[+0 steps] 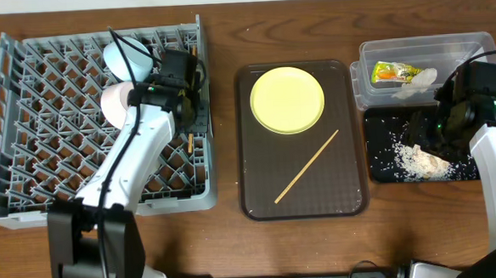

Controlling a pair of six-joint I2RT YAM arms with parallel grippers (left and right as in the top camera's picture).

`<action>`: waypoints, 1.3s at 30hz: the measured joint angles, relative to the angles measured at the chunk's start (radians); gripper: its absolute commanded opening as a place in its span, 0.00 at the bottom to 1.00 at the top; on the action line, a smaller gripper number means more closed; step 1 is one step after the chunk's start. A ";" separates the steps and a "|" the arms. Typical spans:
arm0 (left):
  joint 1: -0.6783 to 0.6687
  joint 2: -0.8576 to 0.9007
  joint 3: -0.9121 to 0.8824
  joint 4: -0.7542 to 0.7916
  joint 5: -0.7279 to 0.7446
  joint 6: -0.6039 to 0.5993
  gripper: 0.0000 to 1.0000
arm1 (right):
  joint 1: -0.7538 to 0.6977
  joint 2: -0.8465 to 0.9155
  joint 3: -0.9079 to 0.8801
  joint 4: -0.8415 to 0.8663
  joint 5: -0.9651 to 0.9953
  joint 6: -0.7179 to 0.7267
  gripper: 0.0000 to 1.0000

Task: Sort waste into correct bins and load items into the dishwasher rack
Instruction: 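Carry the chopstick with the left gripper and stand it in the rack, then return the left gripper to the tray and grasp the second chopstick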

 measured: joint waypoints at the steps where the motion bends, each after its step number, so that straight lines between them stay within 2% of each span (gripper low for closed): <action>1: 0.000 0.008 0.000 0.000 0.002 0.000 0.29 | 0.000 0.000 0.000 0.000 0.000 0.000 0.59; 4: 0.000 0.014 0.000 0.001 0.009 0.000 0.47 | 0.000 0.000 0.000 0.000 0.000 0.000 0.59; 9: 0.005 0.007 0.000 0.000 -0.005 -0.004 0.53 | 0.000 0.000 0.000 0.000 0.000 0.000 0.59; 16: -0.060 -0.059 0.000 0.032 0.122 -0.001 0.54 | 0.000 0.000 0.000 0.000 0.000 0.000 0.59; 25: -0.317 -0.050 0.000 0.111 0.224 0.029 0.54 | 0.000 0.000 0.000 0.000 0.000 0.000 0.59; 33: -0.496 0.113 0.000 0.177 0.232 0.042 0.54 | 0.000 0.000 0.000 0.000 0.000 0.000 0.59; 39: -0.563 0.227 0.000 0.214 0.232 0.056 0.54 | 0.000 0.000 0.000 0.000 0.000 0.000 0.59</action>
